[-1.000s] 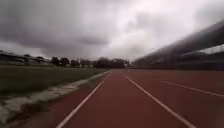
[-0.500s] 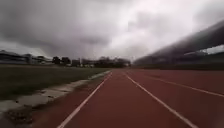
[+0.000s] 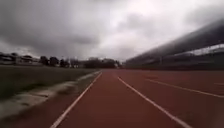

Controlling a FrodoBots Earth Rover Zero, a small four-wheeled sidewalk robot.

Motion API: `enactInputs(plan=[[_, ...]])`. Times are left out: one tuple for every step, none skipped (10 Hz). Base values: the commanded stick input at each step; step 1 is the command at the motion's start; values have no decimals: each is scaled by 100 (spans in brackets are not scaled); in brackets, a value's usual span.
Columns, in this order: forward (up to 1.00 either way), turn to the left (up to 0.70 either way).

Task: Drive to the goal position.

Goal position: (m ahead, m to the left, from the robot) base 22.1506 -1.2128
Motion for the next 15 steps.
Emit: enactInputs(plan=[[70, 11], [70, 5], [70, 8], [70, 10], [70, 5], [70, 0], [70, 0], [70, 0], [70, 0], [70, 0], [70, 7], [70, 4], [70, 1], [70, 1], [70, 2]])
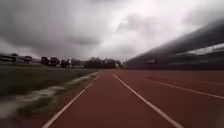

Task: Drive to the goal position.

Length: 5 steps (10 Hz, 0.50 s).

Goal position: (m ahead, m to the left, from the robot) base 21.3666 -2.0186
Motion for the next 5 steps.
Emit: enactInputs(plan=[[70, 1], [70, 0], [70, 0], [70, 0], [70, 0]])
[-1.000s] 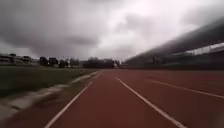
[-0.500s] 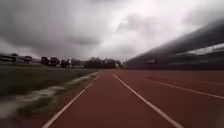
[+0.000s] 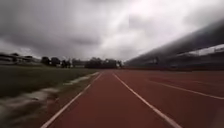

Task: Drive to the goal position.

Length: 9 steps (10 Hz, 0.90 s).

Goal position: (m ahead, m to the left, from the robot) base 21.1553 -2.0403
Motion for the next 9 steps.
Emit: enactInputs(plan=[[70, 9], [70, 3], [70, 2], [70, 2], [70, 2], [70, 2], [70, 2], [70, 0], [70, 0]])
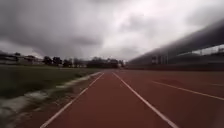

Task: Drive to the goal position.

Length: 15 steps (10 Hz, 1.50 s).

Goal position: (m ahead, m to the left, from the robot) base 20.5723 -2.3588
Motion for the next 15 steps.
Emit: enactInputs(plan=[[70, 0], [70, 0], [70, 0], [70, 0], [70, 0], [70, 3], [70, 5], [70, 3], [70, 0], [70, 0], [70, 0], [70, 0], [70, 0], [70, 0], [70, 0]])
